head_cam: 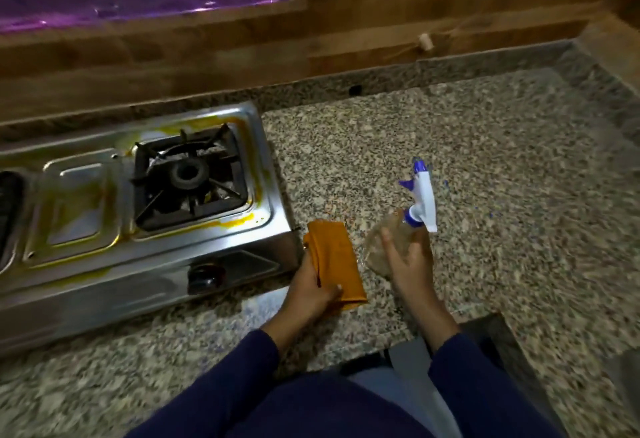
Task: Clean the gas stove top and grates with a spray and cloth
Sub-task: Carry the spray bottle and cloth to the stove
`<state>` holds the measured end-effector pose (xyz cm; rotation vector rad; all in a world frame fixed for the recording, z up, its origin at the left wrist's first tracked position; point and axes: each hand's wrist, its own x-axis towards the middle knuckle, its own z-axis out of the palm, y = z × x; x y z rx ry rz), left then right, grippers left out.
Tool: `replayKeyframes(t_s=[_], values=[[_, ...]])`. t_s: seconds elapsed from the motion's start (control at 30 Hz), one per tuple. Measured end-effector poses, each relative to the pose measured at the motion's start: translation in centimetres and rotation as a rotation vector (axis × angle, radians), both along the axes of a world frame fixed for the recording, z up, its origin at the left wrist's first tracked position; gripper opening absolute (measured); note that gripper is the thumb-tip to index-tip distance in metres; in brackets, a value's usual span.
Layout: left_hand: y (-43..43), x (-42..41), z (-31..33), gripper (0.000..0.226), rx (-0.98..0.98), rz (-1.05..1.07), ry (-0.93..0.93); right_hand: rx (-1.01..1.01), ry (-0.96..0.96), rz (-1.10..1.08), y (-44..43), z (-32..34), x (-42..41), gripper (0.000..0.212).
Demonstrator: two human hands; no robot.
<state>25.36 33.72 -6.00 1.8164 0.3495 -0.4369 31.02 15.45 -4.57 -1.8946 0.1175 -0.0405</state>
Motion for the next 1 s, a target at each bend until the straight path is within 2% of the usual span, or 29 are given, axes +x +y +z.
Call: replayKeyframes(t_s=[0.17,0.23,0.3,0.37,0.43,0.57,0.67,0.8,0.9,1.0], values=[[-0.2,0.0,0.2,0.114,0.27,-0.124,0.001,-0.096,-0.012,0.052,-0.2,-0.3,0.1,0.024],[-0.7,-0.4,0.7,0.115,0.376,-0.154,0.005,-0.094,0.009,0.083,-0.2,-0.7,0.4,0.032],[-1.1,-0.9,1.9,0.107,0.508,-0.206,-0.02,-0.097,0.009,0.12,-0.2,-0.8,0.8,0.045],[-1.5,-1.1,3.0,0.089,0.693,-0.278,-0.06,-0.108,0.009,0.139,-0.4,-1.0,1.3,0.055],[-1.8,-1.1,3.3,0.075,0.778,-0.339,-0.127,-0.139,0.0,0.144,-0.5,-1.5,1.6,0.064],[-3.1,-0.6,1.8,0.084,0.803,-0.465,-0.046,-0.232,0.066,0.18,-1.2,-3.2,2.1,0.07],[-3.2,-0.3,0.3,0.089,0.827,-0.417,-0.01,-0.261,0.041,0.23,-1.8,-3.4,2.3,0.059],[-3.4,0.0,-0.5,0.089,0.834,-0.36,-0.045,-0.242,-0.023,0.278,-2.4,-1.9,1.7,0.063],[-3.3,0.1,-0.7,0.089,0.799,-0.323,-0.053,-0.176,-0.076,0.238,-3.1,-1.0,0.2,0.07],[-2.7,-0.4,0.4,0.078,0.73,-0.281,-0.096,-0.133,-0.145,0.115,-3.1,-0.1,-1.9,0.059]])
